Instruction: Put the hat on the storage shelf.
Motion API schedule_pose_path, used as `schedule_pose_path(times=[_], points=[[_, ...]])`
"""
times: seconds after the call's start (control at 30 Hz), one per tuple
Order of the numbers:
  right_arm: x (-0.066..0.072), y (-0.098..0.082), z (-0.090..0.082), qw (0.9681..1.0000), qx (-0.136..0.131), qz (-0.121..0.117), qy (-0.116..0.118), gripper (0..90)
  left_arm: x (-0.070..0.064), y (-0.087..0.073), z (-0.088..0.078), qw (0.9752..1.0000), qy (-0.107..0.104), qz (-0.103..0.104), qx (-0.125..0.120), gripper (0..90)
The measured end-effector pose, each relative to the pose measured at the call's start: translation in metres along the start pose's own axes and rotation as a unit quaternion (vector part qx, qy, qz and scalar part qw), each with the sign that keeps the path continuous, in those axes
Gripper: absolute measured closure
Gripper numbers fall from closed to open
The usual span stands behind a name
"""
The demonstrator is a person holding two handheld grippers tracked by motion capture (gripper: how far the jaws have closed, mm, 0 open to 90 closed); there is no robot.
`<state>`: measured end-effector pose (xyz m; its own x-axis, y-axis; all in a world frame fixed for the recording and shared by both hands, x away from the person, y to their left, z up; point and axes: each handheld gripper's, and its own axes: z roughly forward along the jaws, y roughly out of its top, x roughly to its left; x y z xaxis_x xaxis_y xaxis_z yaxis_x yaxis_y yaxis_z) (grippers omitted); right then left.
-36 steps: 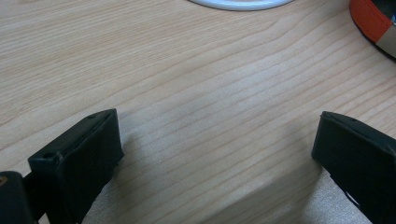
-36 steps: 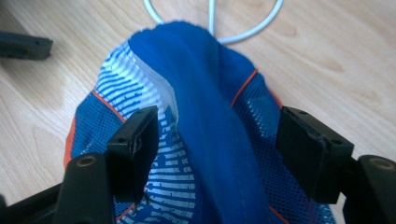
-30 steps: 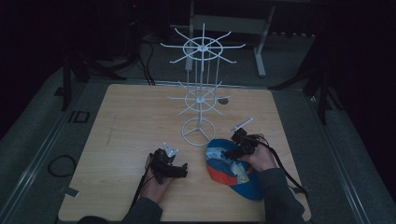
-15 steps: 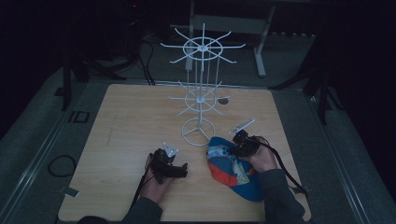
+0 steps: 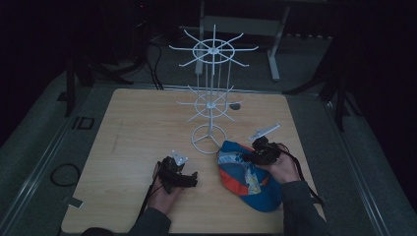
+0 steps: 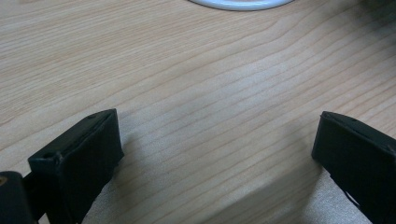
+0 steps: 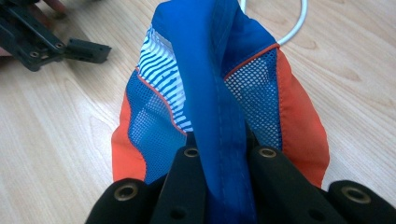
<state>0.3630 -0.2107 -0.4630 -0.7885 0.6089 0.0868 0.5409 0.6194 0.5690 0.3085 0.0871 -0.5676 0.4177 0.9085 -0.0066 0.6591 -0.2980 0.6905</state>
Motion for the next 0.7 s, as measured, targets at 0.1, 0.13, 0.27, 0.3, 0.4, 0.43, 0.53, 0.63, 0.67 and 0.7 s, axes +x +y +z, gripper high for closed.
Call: schedule_pose_path(times=[0.1, 0.13, 0.27, 0.3, 0.4, 0.43, 0.53, 0.63, 0.67, 0.7], points=[[0.001, 0.0, -0.003, 1.0, -0.005, -0.002, 0.001, 88.7, 0.0, 0.0, 0.0, 1.0, 0.0, 0.0, 0.0, 1.9], [0.002, 0.0, -0.006, 0.9999, -0.01, -0.003, 0.003, 88.7, 0.0, 0.0, 0.0, 1.0, 0.0, 0.0, 0.0, 1.9], [0.005, 0.0, -0.012, 0.9997, -0.021, -0.006, 0.006, 88.6, 0.0, 0.0, 0.0, 1.0, 0.0, 0.0, 0.0, 1.9], [0.005, 0.0, -0.012, 0.9997, -0.021, -0.006, 0.006, 88.6, 0.0, 0.0, 0.0, 1.0, 0.0, 0.0, 0.0, 1.9], [0.007, -0.001, -0.017, 0.9992, -0.037, -0.006, 0.016, 88.6, 0.0, 0.0, 0.0, 1.0, -0.001, 0.0, 0.001, 1.9], [0.007, -0.001, -0.019, 0.9991, -0.039, -0.006, 0.018, 88.6, 0.0, 0.0, 0.0, 1.0, -0.001, 0.0, 0.001, 1.9], [0.009, -0.001, -0.022, 0.9986, -0.049, -0.008, 0.02, 88.6, 0.0, 0.0, 0.0, 1.0, 0.0, 0.0, 0.0, 1.9], [0.011, 0.0, -0.027, 0.9981, -0.057, -0.012, 0.021, 88.5, 0.0, 0.0, 0.0, 1.0, 0.0, 0.0, 0.0, 1.9], [0.012, 0.0, -0.028, 0.998, -0.058, -0.013, 0.022, 88.6, 0.0, 0.0, 0.0, 1.0, 0.0, 0.0, 0.001, 1.9], [0.013, 0.0, -0.029, 0.9978, -0.061, -0.015, 0.021, 88.5, 0.0, 0.0, 0.0, 1.0, 0.0, 0.001, 0.001, 1.9]])
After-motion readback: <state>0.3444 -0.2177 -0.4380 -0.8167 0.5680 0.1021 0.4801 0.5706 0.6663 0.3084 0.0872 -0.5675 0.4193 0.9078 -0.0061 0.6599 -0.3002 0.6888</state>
